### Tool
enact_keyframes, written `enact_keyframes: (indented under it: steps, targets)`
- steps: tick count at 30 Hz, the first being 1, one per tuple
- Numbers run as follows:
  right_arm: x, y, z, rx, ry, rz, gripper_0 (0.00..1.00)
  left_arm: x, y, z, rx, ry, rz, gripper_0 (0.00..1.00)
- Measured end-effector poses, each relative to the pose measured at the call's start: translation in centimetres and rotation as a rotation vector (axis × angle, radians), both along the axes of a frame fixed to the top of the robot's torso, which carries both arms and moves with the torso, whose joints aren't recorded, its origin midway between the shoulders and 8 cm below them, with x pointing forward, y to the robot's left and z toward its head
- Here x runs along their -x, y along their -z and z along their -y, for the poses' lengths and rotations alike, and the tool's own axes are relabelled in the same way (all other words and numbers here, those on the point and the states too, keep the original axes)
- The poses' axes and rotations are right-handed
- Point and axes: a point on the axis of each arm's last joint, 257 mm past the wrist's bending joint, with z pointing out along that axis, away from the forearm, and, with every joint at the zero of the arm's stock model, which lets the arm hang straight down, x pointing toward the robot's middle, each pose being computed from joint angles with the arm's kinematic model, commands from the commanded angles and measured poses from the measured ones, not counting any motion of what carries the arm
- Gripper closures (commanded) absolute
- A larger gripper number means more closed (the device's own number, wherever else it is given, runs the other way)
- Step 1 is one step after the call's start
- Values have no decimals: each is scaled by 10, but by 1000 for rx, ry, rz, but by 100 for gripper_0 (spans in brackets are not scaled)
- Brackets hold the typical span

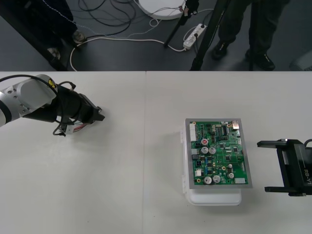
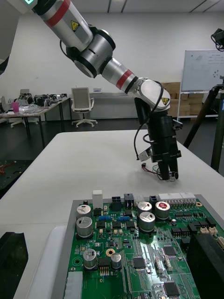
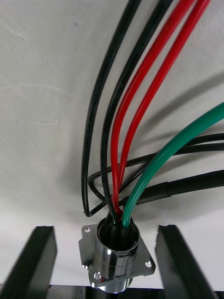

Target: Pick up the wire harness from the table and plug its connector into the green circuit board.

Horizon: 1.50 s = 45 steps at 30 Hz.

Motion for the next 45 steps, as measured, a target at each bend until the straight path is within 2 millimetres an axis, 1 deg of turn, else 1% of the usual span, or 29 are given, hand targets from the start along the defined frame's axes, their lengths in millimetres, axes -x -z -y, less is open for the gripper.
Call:
enact_keyframes:
  steps: [27, 45]
  targets:
    - [0, 0, 0, 0, 0, 0, 0, 0, 0, -1, 3, -5, -2, 100]
    - [0, 0, 0, 0, 0, 0, 0, 4, -10, 14, 127, -49, -46, 100]
